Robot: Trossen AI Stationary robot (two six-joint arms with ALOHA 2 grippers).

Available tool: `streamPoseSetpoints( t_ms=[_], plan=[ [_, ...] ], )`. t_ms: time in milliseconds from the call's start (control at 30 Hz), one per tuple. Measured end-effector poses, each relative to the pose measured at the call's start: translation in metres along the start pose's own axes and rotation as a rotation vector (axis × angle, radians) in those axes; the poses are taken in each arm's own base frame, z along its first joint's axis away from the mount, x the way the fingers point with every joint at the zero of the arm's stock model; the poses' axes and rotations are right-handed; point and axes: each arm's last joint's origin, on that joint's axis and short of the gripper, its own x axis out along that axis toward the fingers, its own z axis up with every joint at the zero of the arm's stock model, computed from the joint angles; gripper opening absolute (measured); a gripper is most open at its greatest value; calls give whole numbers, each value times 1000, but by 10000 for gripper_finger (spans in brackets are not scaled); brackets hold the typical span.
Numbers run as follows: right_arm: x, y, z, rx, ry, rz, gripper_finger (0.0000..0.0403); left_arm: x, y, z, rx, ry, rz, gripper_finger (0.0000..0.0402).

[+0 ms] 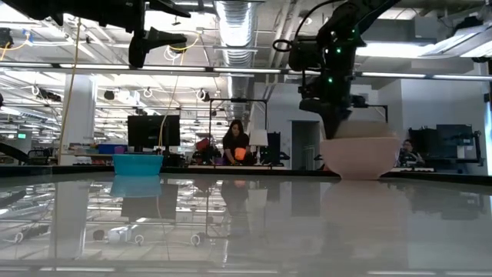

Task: Nest bowls inside each other
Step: Stack the gray bowl on top of the orange bowl, then stack the blue bowl on top of the gray bowl

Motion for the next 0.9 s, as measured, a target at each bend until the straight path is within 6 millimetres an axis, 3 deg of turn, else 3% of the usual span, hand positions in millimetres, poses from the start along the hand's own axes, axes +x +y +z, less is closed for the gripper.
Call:
streamPoseSetpoints(
  t_ms=[233, 367, 567, 767, 900],
  plan=[
    [-11, -1, -6, 13, -23, -54, 124, 0, 2, -3, 7, 33, 23, 210],
    [-32, -6, -11, 16, -61, -25, 185, 0, 3, -4, 3, 43, 29, 210],
    [-95, -4, -39, -3, -160, 224, 219, 0, 4, -6, 9, 66, 46, 210],
    [-167, -8, -90, 9, -254, 566, 207, -4, 21, -21, 46, 214, 220, 210],
    [-202, -13, -127, 15, -240, 785, 198, -8, 33, -27, 96, 285, 353, 210]
  ],
)
